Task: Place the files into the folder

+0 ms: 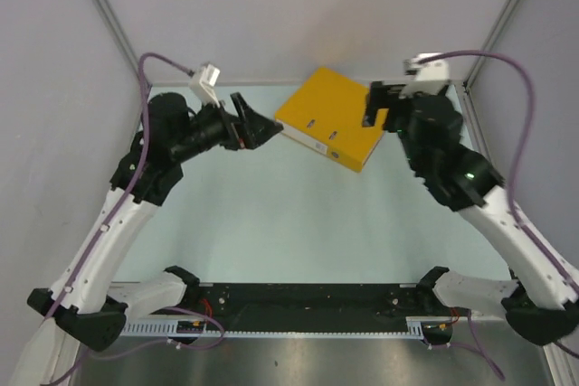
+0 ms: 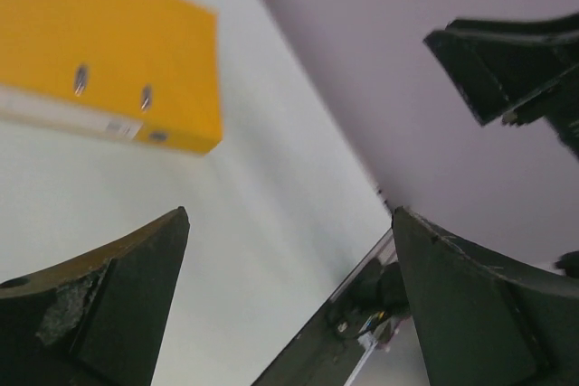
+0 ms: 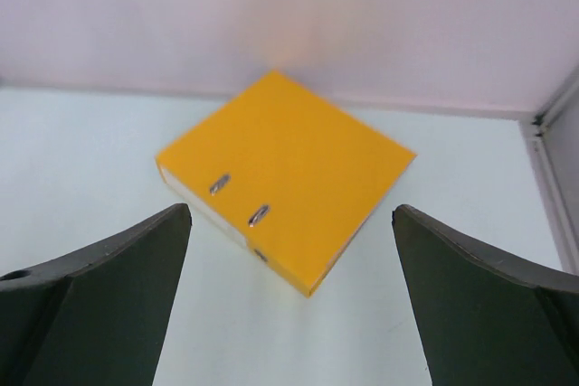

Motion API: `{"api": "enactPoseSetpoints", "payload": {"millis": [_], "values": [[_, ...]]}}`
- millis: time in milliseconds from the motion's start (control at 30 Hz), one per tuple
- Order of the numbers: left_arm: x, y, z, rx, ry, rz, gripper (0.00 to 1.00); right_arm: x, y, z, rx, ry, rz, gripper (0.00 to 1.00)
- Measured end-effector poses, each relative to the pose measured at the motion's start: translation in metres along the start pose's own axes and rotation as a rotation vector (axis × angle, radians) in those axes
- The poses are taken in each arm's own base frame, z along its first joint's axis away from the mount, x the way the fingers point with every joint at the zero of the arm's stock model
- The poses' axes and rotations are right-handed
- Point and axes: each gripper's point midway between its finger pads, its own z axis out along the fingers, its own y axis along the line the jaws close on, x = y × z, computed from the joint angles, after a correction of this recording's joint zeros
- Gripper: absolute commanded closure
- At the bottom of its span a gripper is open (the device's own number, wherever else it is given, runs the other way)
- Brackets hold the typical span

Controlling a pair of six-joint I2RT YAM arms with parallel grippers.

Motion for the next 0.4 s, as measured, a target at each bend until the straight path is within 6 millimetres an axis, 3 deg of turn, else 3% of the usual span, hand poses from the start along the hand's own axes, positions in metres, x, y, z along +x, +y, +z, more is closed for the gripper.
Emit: {"api": "enactPoseSetpoints", "payload": {"millis": [67, 133, 200, 300, 400], "values": [[-0.031, -0.041, -0.004, 0.073, -0.044, 0.056, 0.00, -0.043, -0.028, -0.038, 0.031, -0.096, 0.093, 0.00], [-0.063, -0.076, -0.016, 0.137, -0.117, 0.112, 0.01, -0.074, -0.051, -0.068, 0.059, -0.166, 0.156, 0.00], [-0.096, -0.111, -0.041, 0.201, -0.218, 0.174, 0.00, -0.100, -0.072, -0.099, 0.075, -0.230, 0.210, 0.00], [-0.124, -0.138, -0.079, 0.243, -0.346, 0.233, 0.00, -0.124, -0.099, -0.138, 0.097, -0.313, 0.274, 0.00], [-0.133, -0.148, -0.103, 0.254, -0.411, 0.257, 0.01, -0.129, -0.116, -0.158, 0.118, -0.351, 0.306, 0.00]]}}
